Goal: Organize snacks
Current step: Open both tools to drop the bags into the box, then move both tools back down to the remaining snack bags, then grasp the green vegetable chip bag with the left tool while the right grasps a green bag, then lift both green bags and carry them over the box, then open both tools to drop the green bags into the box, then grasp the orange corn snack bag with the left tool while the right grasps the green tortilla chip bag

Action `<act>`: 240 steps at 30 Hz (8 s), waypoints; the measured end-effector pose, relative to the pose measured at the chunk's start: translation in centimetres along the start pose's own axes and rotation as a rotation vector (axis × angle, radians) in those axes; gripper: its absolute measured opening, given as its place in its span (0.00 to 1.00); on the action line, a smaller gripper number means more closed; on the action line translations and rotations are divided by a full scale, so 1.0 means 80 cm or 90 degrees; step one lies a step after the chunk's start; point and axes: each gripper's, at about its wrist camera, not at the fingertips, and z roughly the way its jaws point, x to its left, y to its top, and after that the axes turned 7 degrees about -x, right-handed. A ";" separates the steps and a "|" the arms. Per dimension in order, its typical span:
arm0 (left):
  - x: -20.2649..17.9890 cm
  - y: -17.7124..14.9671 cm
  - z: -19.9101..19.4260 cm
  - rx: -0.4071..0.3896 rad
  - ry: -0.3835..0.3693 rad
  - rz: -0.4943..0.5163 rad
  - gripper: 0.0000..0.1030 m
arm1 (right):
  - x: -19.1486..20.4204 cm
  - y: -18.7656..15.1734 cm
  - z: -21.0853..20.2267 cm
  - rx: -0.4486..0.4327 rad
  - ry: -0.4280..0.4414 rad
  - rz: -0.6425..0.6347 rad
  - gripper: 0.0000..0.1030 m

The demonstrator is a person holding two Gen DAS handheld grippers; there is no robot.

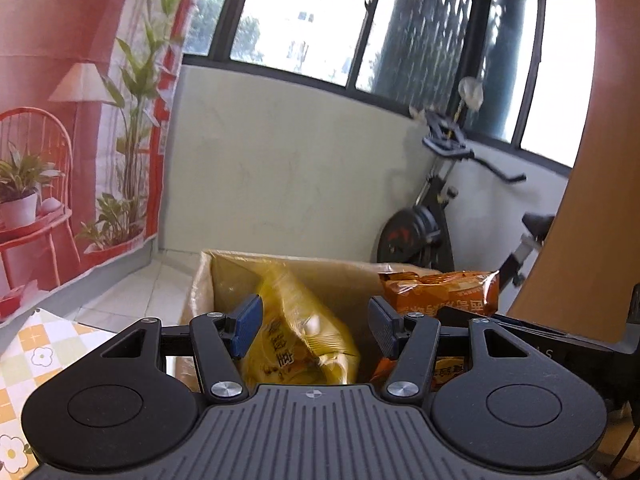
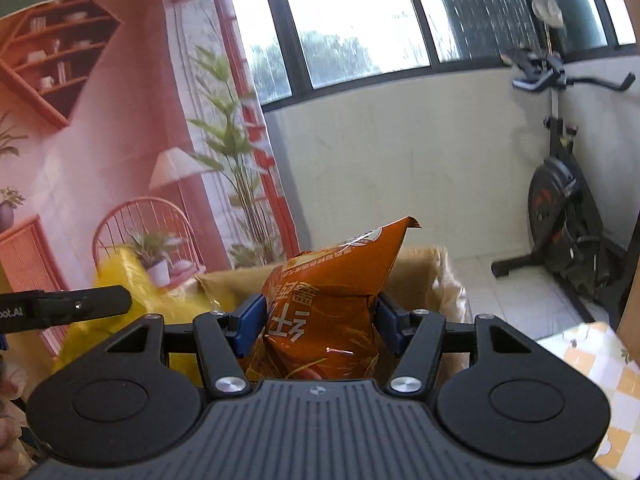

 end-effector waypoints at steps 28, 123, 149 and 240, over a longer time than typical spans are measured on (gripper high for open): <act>-0.001 -0.003 -0.126 0.010 0.091 0.033 0.78 | 0.028 -0.024 -0.135 -0.005 -0.008 0.007 0.73; 0.062 -0.156 -0.096 0.196 -0.079 -0.116 0.73 | 0.039 -0.161 -0.098 0.242 0.160 0.132 0.46; -0.005 0.035 -0.047 0.006 -0.143 -0.007 0.71 | 0.056 0.010 -0.122 -0.024 0.205 0.069 0.46; 0.067 -0.156 -0.080 0.194 0.046 -0.065 0.84 | -0.023 -0.219 -0.109 0.221 -0.053 0.054 0.91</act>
